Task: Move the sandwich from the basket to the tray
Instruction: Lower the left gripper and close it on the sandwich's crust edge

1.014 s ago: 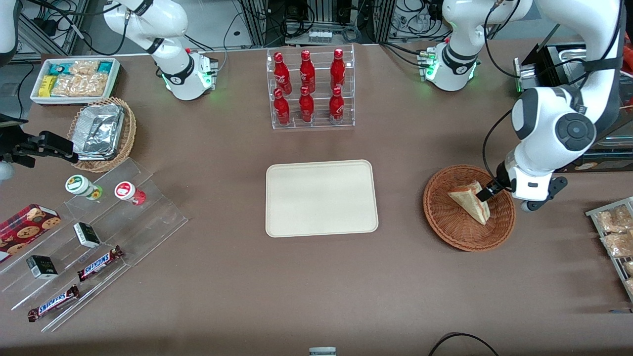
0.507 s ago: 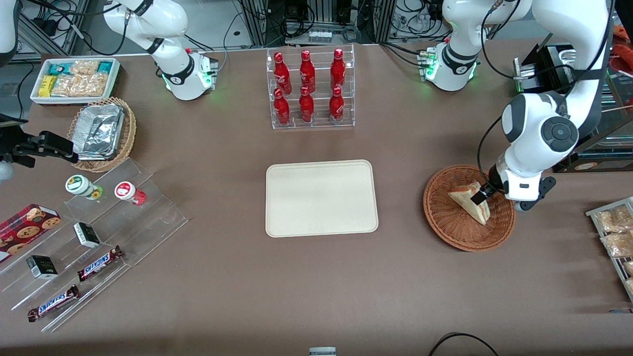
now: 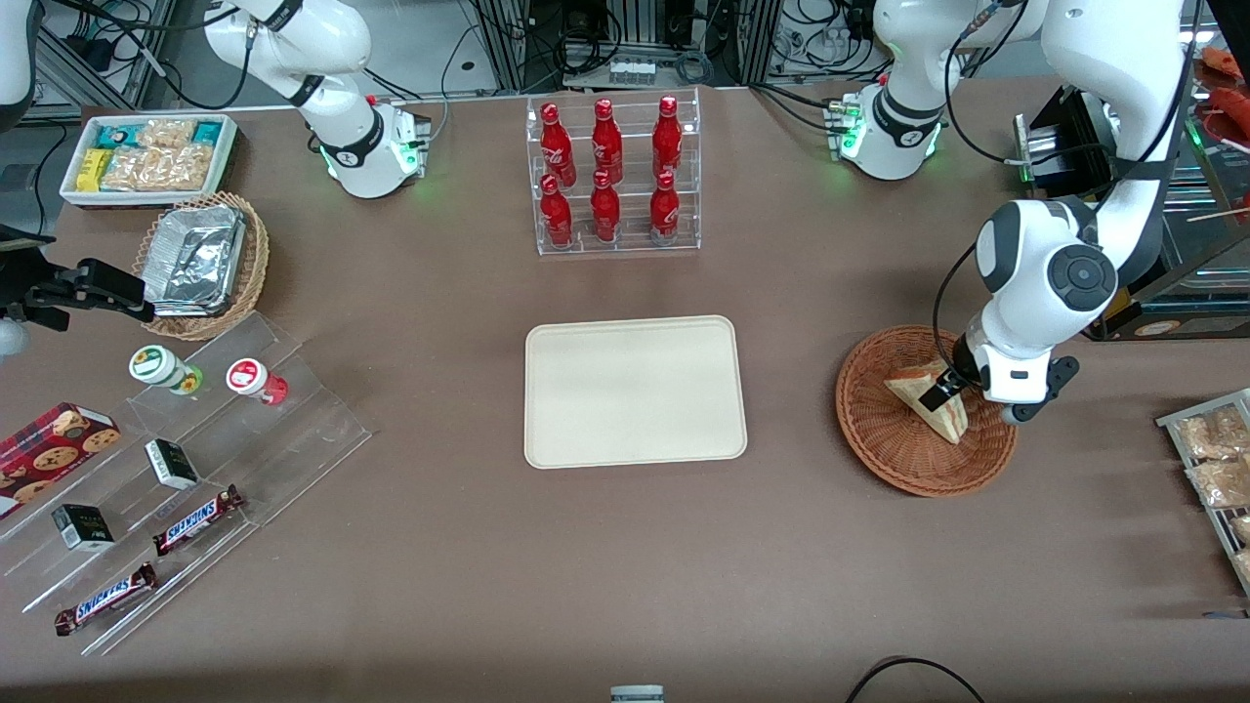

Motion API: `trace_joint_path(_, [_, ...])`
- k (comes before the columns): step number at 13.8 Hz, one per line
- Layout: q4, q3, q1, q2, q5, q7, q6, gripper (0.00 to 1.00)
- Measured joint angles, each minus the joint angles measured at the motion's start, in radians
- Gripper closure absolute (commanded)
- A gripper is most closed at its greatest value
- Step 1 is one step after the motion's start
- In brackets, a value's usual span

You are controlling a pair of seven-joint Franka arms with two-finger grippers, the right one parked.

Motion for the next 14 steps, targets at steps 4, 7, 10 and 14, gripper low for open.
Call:
trace_joint_path(4, [-0.008,0.000,0.000,0.020,0.000,-0.001,0.005,0.00])
trace_joint_path(7, [-0.019,0.000,0.000,0.037,0.000,-0.002,0.021,0.73])
trace_joint_path(10, [-0.025,0.000,0.000,0.045,-0.001,-0.002,0.030,1.00])
trace_joint_path(14, [-0.023,0.000,0.000,0.041,-0.001,-0.002,0.026,1.00])
